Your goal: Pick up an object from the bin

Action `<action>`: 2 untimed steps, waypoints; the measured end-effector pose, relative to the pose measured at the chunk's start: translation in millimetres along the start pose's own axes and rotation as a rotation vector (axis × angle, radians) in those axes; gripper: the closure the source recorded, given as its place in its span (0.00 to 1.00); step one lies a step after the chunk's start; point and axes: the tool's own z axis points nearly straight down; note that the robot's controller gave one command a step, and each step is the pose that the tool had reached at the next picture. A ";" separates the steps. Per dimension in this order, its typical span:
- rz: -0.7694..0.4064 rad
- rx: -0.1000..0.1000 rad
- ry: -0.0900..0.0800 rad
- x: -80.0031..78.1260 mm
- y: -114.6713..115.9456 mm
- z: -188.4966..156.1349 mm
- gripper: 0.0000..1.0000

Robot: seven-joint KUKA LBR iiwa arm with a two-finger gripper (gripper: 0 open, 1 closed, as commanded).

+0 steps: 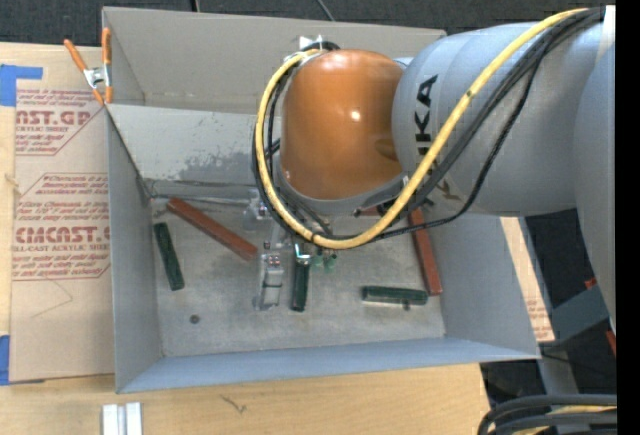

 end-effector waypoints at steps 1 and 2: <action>0.002 -0.001 -0.008 -1.9 -0.9 -4.1 0.00; -0.019 -0.004 -0.017 -28.7 -19.6 41.0 0.00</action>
Offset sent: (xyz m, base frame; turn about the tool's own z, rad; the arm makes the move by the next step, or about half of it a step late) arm 0.0663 -0.0549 -0.1239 -0.0454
